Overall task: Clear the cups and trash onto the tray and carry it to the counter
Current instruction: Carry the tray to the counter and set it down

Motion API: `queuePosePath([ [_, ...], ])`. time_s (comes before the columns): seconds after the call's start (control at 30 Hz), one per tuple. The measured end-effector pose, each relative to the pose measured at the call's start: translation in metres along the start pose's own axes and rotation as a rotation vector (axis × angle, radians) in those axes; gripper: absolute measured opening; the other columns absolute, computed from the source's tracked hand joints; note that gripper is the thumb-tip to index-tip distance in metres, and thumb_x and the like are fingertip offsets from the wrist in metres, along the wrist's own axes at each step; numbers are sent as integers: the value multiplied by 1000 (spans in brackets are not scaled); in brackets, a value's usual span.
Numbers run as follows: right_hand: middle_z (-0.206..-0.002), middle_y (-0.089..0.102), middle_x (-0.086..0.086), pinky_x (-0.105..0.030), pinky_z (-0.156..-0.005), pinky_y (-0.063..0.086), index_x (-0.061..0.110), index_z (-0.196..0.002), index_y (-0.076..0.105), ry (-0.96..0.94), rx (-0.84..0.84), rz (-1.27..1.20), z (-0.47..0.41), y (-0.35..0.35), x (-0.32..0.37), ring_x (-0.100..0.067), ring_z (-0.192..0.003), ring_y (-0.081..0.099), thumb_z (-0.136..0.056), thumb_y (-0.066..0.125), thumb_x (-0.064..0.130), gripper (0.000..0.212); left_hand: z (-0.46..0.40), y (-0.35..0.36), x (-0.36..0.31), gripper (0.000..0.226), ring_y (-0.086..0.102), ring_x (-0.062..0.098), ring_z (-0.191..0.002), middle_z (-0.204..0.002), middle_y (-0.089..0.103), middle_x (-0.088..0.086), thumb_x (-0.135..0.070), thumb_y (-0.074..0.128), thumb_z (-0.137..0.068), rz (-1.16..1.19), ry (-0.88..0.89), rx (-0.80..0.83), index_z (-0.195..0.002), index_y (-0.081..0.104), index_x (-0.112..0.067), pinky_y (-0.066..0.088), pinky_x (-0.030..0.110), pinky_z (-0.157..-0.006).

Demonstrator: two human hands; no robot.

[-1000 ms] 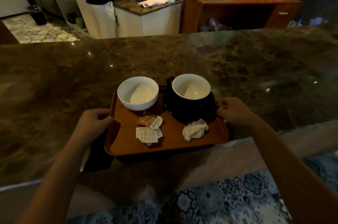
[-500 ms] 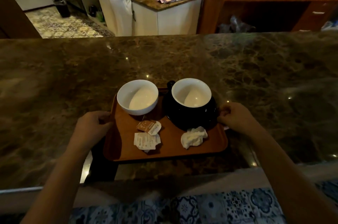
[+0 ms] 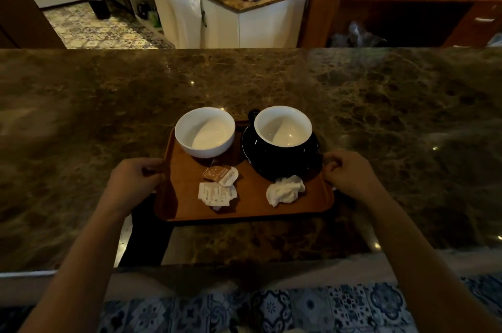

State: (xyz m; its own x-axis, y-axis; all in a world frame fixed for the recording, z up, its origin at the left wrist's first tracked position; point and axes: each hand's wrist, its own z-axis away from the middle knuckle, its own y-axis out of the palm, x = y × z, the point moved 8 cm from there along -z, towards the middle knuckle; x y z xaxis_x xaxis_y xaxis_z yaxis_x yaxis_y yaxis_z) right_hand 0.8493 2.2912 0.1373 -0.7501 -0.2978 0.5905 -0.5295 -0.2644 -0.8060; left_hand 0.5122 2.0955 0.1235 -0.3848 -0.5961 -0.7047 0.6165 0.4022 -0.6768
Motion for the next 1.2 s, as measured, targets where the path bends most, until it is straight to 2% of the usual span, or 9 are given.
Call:
queuePosePath([
  [0.17, -96, 69, -14, -28, -67, 46, 8, -104, 67, 34, 1, -34, -30, 2, 1, -23, -79, 62, -81, 45, -1, 33, -21, 2, -14, 32, 59, 9, -71, -101, 64, 6, -6, 55, -87, 13, 1, -52, -117, 62, -12, 46, 23, -58],
  [0.27, -83, 66, -14, -38, -75, 52, 8, -88, 69, 61, 11, -89, -45, 3, 4, -28, -81, 64, -78, 45, -2, 28, -33, 2, -20, 32, 60, 12, -75, -110, 66, 11, -7, 54, -87, 32, 4, -69, -118, 62, -12, 47, 24, -60],
  [0.37, -68, 60, -13, -39, -74, 51, 13, -57, 59, 67, 29, -81, -59, 2, 9, -29, -78, 60, -76, 47, -5, 28, -43, 2, -27, 32, 59, 15, -83, -115, 65, 12, -7, 54, -88, 32, 2, -105, -119, 61, -11, 46, 23, -61],
  [0.4, -69, 61, -13, -40, -75, 51, 14, -57, 59, 73, 29, -87, -64, 2, 11, -29, -79, 60, -76, 47, -5, 29, -47, 1, -30, 32, 59, 15, -84, -116, 65, 13, -7, 54, -88, 36, 9, -121, -119, 61, -10, 45, 21, -59],
  [0.53, -95, 67, -21, -46, -85, 53, -1, -93, 67, 89, -20, -78, -88, 0, 17, -31, -91, 61, -80, 47, -4, 25, -59, 0, -42, 33, 59, 15, -87, -118, 64, 14, -6, 53, -88, 48, 43, -163, -120, 60, -9, 46, 23, -65],
  [0.67, -85, 67, -21, -40, -74, 53, -3, -80, 66, 70, -15, -45, -108, 3, 21, -35, -85, 62, -77, 42, -3, 24, -72, -1, -48, 31, 58, 13, -86, -116, 65, 14, -9, 54, -89, 65, 53, -191, -119, 60, -10, 46, 23, -66],
  [0.87, -95, 67, -18, -37, -77, 50, 3, -100, 66, 89, -2, -5, -117, 7, 23, -33, -89, 62, -84, 43, 0, 28, -79, -1, -46, 31, 58, 12, -89, -118, 64, 13, -10, 54, -89, 84, 53, -205, -119, 60, -9, 48, 27, -76],
  [1.0, -92, 68, -20, -34, -69, 48, 0, -90, 65, 77, 9, 26, -110, 8, 21, -32, -83, 61, -81, 48, 5, 20, -75, -1, -43, 30, 58, 12, -92, -116, 65, 10, -15, 54, -90, 96, 94, -170, -118, 60, -10, 48, 29, -80],
  [1.2, -103, 63, -14, -38, -80, 47, 7, -97, 64, 18, -76, 208, -68, -6, 33, -28, -94, 57, -86, 51, 16, 19, -50, -10, -25, 28, 61, 18, -95, -104, 65, 4, -22, 52, -90, 50, 149, -99, -116, 63, -17, 47, 33, -83],
])
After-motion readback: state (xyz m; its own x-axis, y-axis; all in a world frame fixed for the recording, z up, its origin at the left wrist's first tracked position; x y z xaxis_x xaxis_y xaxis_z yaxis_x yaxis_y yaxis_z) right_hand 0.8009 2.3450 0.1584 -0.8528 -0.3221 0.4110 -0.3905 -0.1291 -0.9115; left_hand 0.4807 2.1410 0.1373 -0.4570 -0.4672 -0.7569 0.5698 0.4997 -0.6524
